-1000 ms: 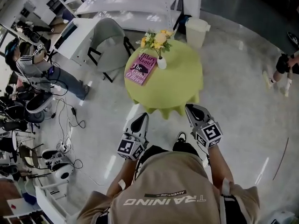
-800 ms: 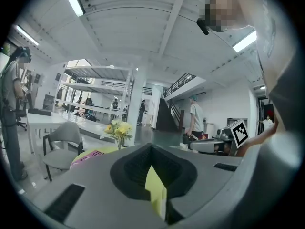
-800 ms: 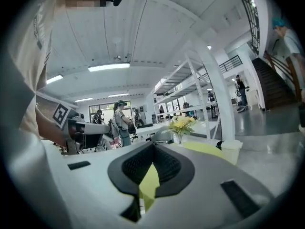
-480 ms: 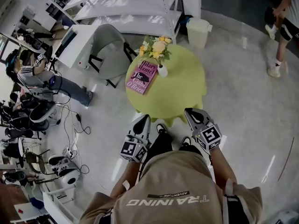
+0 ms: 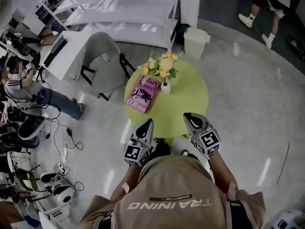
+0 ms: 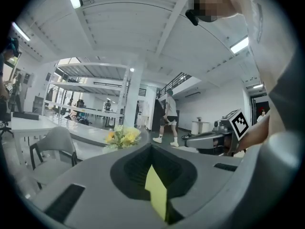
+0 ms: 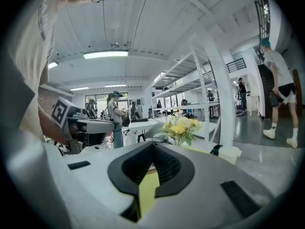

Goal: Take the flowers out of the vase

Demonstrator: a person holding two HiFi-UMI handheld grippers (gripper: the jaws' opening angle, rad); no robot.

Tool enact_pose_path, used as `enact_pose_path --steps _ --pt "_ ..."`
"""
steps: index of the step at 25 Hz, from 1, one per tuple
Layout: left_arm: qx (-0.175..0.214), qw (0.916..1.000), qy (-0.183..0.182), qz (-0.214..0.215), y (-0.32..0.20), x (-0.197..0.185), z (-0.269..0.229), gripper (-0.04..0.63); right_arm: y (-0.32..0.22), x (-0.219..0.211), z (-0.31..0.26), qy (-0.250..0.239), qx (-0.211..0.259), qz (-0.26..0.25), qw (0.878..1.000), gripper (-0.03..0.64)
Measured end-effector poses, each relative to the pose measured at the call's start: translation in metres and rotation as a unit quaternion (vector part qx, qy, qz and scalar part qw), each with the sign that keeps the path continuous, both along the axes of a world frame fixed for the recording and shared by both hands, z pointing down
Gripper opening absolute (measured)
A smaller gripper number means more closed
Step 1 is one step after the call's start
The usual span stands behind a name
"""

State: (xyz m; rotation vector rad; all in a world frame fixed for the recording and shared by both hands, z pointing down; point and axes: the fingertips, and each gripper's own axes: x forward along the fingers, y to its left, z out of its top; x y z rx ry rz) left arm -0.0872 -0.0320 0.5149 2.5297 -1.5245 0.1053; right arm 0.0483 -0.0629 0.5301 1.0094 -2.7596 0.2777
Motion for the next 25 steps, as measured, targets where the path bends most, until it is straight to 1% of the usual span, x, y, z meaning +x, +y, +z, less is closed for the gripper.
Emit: enact_pose_path --steps 6,11,15,18,21,25 --pt "0.006 0.9999 -0.009 0.006 -0.057 -0.061 -0.003 0.006 -0.051 -0.051 -0.022 -0.003 0.012 0.038 0.999 0.003" --pt "0.005 0.9993 -0.003 0.036 -0.092 -0.085 0.001 0.006 -0.078 -0.077 -0.018 0.003 0.006 0.059 0.998 0.003" --pt "-0.007 0.9987 0.013 0.049 -0.101 -0.090 0.008 0.006 -0.089 -0.083 -0.017 0.018 -0.001 0.066 0.998 0.003" --pt "-0.010 0.9984 0.021 0.052 -0.104 -0.087 0.014 0.006 -0.099 -0.084 -0.013 0.019 -0.003 0.067 0.998 0.003" --pt "-0.010 0.9985 0.015 0.053 -0.113 -0.077 0.013 0.006 -0.111 -0.079 -0.013 0.016 0.002 0.057 0.998 0.003" --pt "-0.008 0.9993 0.009 0.035 -0.122 -0.071 0.005 0.006 -0.122 -0.075 -0.002 0.026 0.000 0.034 0.999 0.003"
